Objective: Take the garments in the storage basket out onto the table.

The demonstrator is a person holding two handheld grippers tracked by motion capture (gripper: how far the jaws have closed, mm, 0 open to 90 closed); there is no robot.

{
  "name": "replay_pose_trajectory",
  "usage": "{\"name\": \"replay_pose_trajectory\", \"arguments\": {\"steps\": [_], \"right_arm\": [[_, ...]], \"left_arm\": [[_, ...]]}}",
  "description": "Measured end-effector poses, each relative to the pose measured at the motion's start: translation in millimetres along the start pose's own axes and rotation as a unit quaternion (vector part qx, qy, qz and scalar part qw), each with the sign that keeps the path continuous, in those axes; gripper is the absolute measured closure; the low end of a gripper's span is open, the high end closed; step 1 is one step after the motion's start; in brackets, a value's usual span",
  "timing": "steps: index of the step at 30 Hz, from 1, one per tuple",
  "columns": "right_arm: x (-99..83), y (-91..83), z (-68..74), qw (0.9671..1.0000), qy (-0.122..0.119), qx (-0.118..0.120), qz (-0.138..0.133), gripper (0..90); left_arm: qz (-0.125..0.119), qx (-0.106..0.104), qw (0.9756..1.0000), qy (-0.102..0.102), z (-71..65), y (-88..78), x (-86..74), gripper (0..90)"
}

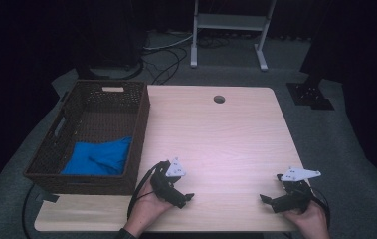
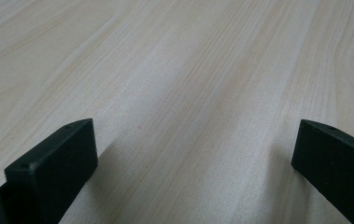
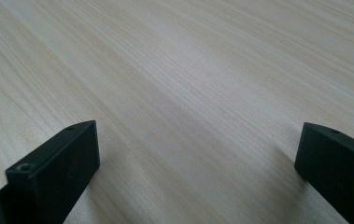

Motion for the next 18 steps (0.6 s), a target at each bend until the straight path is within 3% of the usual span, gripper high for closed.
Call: {"name": "replay_pose_trajectory", "arguments": {"steps": [18], "right_arm": [[1.0,1.0,-1.8,1.0000,0.003,-0.004,0.000,0.0]], "left_arm": [[0.000,0.007,1.0000,-0.006,0.8,0.9,1.1,0.0]]}}
Point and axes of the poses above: each handheld gripper's, and its own axes: y roughly forward along the jaws, x roughly out of its top, z roughly to its left, the point moved 9 cm from there along y, roughly forward along the jaws, and after that the axes turned 1 degree about x, right-handed, at the moved point
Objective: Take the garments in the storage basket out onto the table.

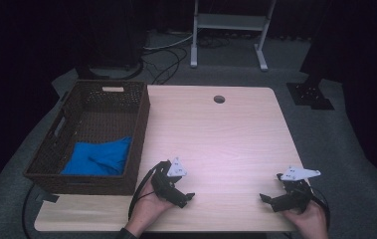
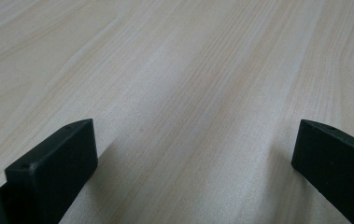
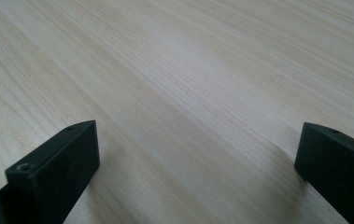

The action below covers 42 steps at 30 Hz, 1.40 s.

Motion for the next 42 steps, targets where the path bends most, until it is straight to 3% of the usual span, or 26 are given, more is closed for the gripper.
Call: {"name": "replay_pose_trajectory", "arguments": {"steps": [6,11,13,24,31,42], "right_arm": [[1.3,1.2,-1.8,1.0000,0.000,-0.001,0.000,0.0],[1.1,0.9,-1.2,1.0000,-0.001,0.001,0.000,0.0],[0.8,0.7,-0.8,1.0000,-0.003,0.003,0.000,0.0],[0.4,0.4,-0.1,1.0000,-0.004,0.003,0.000,0.0],[0.5,0.4,-0.1,1.0000,-0.003,0.003,0.000,0.0],[0.5,0.4,-0.1,1.0000,-0.003,0.003,0.000,0.0]], "left_arm": [[0.000,0.006,1.0000,-0.004,1.1,-1.2,-1.1,0.0],[-0.014,0.008,0.9997,-0.016,0.8,-2.6,1.8,0.0],[-0.017,0.015,0.9996,-0.014,0.8,-3.0,2.1,0.0],[-0.035,0.011,0.9992,-0.012,-3.1,-4.9,8.9,0.0],[-0.077,0.005,0.9965,-0.032,-1.0,-13.6,18.6,0.0],[-0.123,-0.004,0.9921,-0.027,-3.5,-20.9,29.4,0.0]]}}
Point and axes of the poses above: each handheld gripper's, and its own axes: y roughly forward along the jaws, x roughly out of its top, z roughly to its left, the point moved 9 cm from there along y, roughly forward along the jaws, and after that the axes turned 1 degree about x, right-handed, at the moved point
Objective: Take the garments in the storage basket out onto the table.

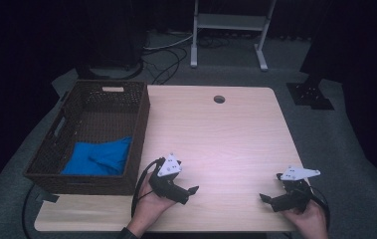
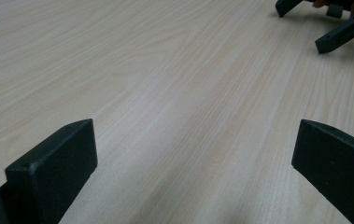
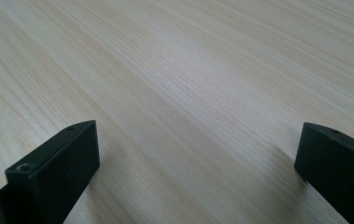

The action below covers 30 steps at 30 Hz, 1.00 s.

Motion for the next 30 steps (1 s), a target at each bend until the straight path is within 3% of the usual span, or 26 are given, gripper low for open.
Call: {"name": "replay_pose_trajectory", "arguments": {"steps": [13,18,30], "right_arm": [[0.0,0.0,0.0,1.0000,0.000,0.000,0.000,0.0],[0.0,0.0,0.0,1.0000,0.000,0.000,0.000,0.0],[0.0,0.0,0.0,1.0000,0.000,0.000,0.000,0.0]], "left_arm": [[-0.038,0.012,0.9992,0.005,1.5,-3.2,9.7,0.0],[-0.056,0.002,0.9984,-0.006,2.0,-4.1,12.2,0.0],[-0.093,-0.001,0.9956,0.001,1.3,-6.6,20.6,0.0]]}}
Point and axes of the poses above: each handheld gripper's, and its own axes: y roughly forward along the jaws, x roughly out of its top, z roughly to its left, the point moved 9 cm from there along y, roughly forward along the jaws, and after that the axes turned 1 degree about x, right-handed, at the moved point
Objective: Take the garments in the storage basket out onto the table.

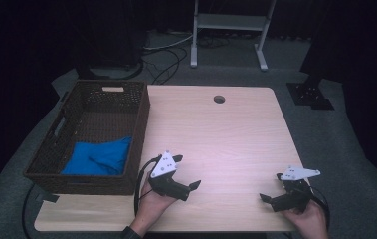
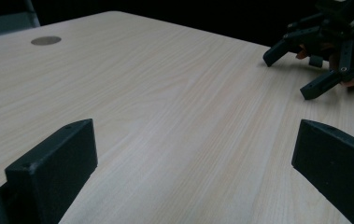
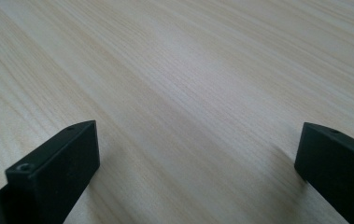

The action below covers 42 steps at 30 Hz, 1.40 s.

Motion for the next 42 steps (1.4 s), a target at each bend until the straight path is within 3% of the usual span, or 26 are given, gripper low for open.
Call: {"name": "replay_pose_trajectory", "arguments": {"steps": [5,9,19,33,42], "right_arm": [[0.0,0.0,0.0,1.0000,0.000,0.000,0.000,0.0],[0.0,0.0,0.0,1.0000,0.000,0.000,0.000,0.0],[0.0,0.0,0.0,1.0000,0.000,0.000,0.000,0.0],[0.0,0.0,0.0,1.0000,0.000,0.000,0.000,0.0],[0.0,0.0,0.0,1.0000,0.000,0.000,0.000,0.0]], "left_arm": [[-0.016,-0.001,0.9998,0.005,0.9,-1.3,6.3,0.0],[-0.047,-0.003,0.9989,0.009,1.1,-5.0,13.0,0.0],[-0.087,0.014,0.9960,0.012,5.5,-13.0,24.0,0.0],[-0.110,0.014,0.9937,0.013,7.8,-16.0,34.9,0.0],[-0.113,0.009,0.9935,0.013,11.3,-17.3,42.8,0.0]]}}
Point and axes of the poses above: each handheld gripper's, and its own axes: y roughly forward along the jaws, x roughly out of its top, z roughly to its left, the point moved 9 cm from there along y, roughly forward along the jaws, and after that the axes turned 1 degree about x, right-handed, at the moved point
